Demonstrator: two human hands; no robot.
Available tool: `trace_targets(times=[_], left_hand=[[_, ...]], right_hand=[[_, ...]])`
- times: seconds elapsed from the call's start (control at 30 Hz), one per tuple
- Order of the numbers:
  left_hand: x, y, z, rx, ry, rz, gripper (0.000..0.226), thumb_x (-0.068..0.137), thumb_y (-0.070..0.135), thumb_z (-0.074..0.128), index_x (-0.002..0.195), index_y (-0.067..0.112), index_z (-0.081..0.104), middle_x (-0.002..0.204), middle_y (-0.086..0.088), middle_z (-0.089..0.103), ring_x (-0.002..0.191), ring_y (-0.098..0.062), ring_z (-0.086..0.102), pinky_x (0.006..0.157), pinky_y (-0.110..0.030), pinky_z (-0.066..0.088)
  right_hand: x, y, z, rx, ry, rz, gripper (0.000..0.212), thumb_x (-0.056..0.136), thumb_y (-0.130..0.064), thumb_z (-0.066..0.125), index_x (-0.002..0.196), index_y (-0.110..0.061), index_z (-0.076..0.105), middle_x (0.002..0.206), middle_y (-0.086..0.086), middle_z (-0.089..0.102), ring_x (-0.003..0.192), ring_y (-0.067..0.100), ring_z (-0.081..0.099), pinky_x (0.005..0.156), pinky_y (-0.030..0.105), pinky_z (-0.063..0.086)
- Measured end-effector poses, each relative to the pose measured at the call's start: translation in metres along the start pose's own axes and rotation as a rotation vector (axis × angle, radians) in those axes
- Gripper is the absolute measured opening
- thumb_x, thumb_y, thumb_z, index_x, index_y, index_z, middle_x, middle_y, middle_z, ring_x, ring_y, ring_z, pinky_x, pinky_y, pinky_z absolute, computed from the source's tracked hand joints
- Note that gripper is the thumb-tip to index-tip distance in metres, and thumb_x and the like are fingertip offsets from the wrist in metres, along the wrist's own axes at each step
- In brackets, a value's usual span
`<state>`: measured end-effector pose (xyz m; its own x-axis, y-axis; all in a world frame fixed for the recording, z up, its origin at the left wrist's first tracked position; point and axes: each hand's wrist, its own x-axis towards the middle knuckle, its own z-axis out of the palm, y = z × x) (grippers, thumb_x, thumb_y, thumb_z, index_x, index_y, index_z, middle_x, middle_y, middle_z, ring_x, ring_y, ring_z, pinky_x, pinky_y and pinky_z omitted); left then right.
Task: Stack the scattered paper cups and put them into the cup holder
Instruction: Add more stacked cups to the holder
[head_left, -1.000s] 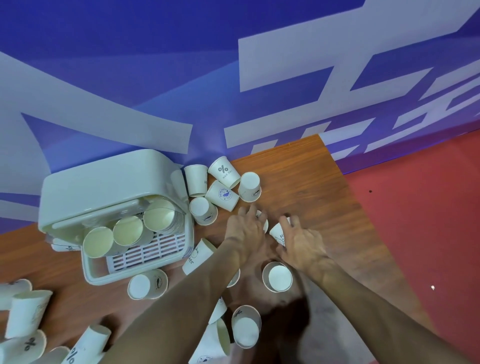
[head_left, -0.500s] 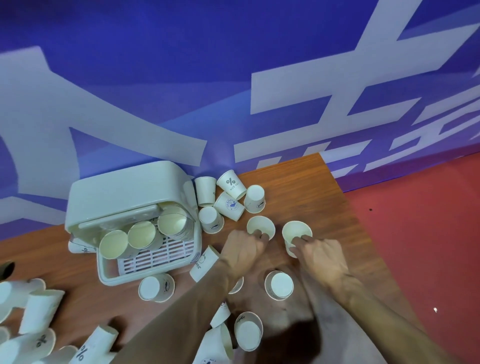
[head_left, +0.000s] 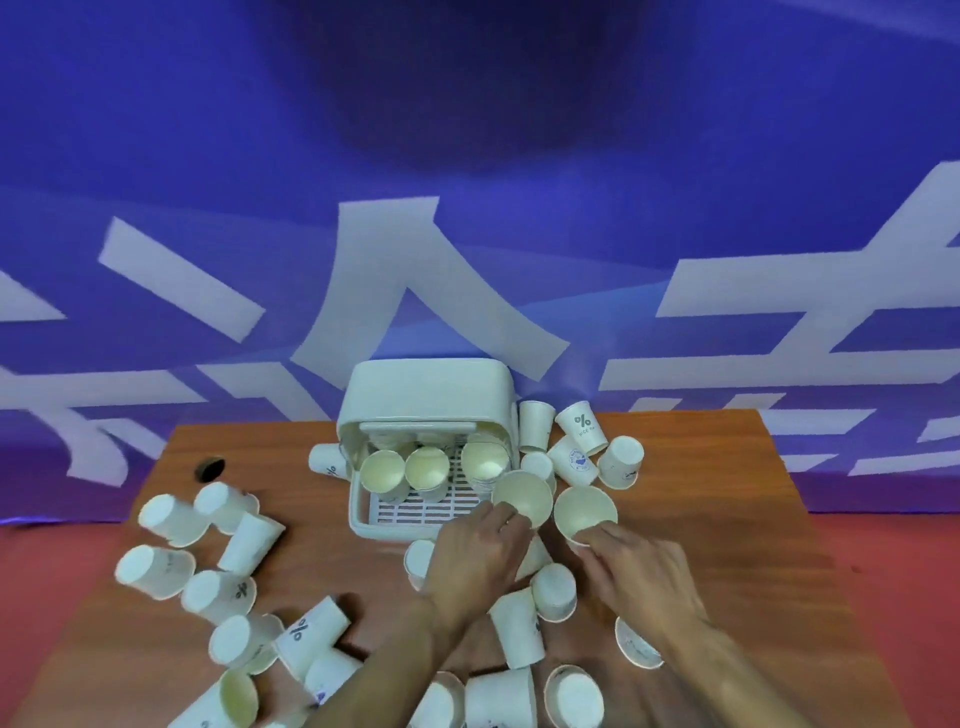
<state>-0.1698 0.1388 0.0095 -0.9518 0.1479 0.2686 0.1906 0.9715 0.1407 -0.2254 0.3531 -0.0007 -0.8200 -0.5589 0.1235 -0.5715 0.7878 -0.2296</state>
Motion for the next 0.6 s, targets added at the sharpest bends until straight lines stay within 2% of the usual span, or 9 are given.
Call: trace_targets(times=[0.1,0.2,0.33,0.47,0.6], left_hand=[[-0.031,-0.024,-0.019,0.003,0.025,-0.104,0.013,0.087,0.024,0.068,0.078,0.02,0.059,0.077,0.004,0.055,0.065,-0.021,0.053,0.041,-0.036,0.041],[-0.062,-0.044,-0.038,0.036,0.072,-0.175,0.009,0.086,0.025,0.071,0.082,0.021,0.063,0.083,0.007,0.06,0.069,-0.017,0.056,0.04,-0.033,0.041],[-0.094,-0.066,-0.058,0.095,0.111,-0.212,0.008,0.088,0.029,0.068,0.083,0.023,0.066,0.084,0.009,0.061,0.069,-0.015,0.055,0.041,-0.029,0.035],[-0.111,-0.092,-0.065,0.128,0.13,-0.225,0.018,0.094,0.034,0.058,0.082,0.023,0.066,0.083,0.008,0.061,0.068,-0.016,0.055,0.041,-0.029,0.03],[-0.117,-0.121,-0.064,0.094,0.157,-0.239,0.021,0.095,0.036,0.055,0.083,0.022,0.064,0.086,0.008,0.06,0.071,-0.016,0.054,0.041,-0.029,0.033]], right_hand=[[0.013,-0.031,0.0,0.017,-0.013,-0.108,0.01,0.083,-0.028,0.075,0.089,-0.034,0.07,0.079,-0.016,0.066,0.065,0.007,0.063,0.047,0.024,0.043],[0.024,-0.063,-0.001,0.053,0.006,-0.211,0.015,0.075,-0.022,0.081,0.083,-0.031,0.071,0.075,-0.013,0.066,0.062,0.007,0.063,0.046,0.024,0.04],[0.037,-0.097,0.004,0.016,0.002,-0.315,0.012,0.079,-0.024,0.078,0.08,-0.031,0.069,0.075,-0.012,0.065,0.062,0.007,0.063,0.047,0.025,0.04],[0.049,-0.128,0.012,0.005,-0.016,-0.301,0.011,0.08,-0.026,0.079,0.081,-0.032,0.07,0.075,-0.013,0.065,0.064,0.006,0.065,0.048,0.023,0.037],[0.062,-0.148,0.029,-0.007,-0.025,-0.241,0.004,0.087,-0.028,0.072,0.088,-0.031,0.071,0.082,-0.011,0.068,0.072,0.01,0.068,0.05,0.029,0.048]])
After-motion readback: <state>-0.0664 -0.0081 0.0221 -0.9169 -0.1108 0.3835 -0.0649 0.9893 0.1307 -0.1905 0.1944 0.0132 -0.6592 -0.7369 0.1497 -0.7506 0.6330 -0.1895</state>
